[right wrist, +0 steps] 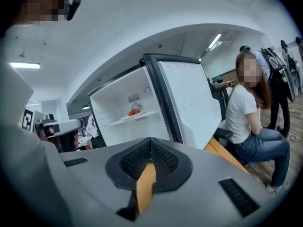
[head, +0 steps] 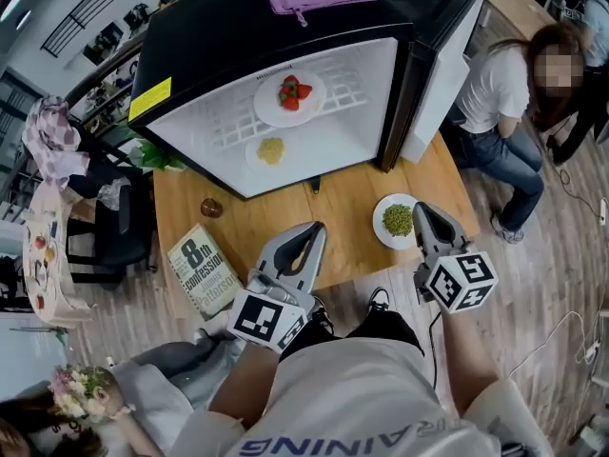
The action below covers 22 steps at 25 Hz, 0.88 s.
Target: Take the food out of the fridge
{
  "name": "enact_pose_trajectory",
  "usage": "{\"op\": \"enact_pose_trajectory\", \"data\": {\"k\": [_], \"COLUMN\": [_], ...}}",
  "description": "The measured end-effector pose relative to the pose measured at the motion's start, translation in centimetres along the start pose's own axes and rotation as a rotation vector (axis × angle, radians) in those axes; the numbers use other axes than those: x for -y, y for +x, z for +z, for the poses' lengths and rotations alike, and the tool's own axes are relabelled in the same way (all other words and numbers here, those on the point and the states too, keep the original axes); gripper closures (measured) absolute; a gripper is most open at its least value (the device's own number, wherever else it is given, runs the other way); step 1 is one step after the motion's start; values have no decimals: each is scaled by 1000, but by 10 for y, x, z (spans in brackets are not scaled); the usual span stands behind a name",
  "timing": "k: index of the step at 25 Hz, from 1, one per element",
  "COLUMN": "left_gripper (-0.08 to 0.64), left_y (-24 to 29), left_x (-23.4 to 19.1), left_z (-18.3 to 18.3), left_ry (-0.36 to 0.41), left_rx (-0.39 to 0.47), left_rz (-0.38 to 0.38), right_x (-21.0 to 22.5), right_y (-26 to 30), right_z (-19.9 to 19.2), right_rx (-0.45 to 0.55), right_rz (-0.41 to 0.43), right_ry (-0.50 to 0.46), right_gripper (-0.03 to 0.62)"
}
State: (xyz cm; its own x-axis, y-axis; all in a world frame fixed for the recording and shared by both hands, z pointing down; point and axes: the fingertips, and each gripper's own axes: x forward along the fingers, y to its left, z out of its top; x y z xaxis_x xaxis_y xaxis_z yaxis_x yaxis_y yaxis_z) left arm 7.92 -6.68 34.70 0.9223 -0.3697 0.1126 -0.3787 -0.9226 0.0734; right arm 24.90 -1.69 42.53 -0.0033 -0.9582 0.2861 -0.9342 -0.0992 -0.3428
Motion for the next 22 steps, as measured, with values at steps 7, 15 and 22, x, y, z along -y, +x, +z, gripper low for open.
{"op": "enact_pose_trajectory", "data": {"k": [7, 15, 22], "left_gripper": [551, 552, 552], "left_y": [-15, -31, -34], "left_x": [-18, -33, -38], "left_z": [28, 53, 58], "left_ry": [22, 46, 49], "left_rx": [68, 126, 145], "left_rz": [68, 124, 140], "right_x": [-56, -87, -88], "right_y": [-9, -4, 4], "right_z": [74, 104, 100], "right_rx": [163, 203, 186], "right_rz": [117, 186, 190], "right_ry": [-149, -172, -153], "right_gripper": [571, 571, 571]}}
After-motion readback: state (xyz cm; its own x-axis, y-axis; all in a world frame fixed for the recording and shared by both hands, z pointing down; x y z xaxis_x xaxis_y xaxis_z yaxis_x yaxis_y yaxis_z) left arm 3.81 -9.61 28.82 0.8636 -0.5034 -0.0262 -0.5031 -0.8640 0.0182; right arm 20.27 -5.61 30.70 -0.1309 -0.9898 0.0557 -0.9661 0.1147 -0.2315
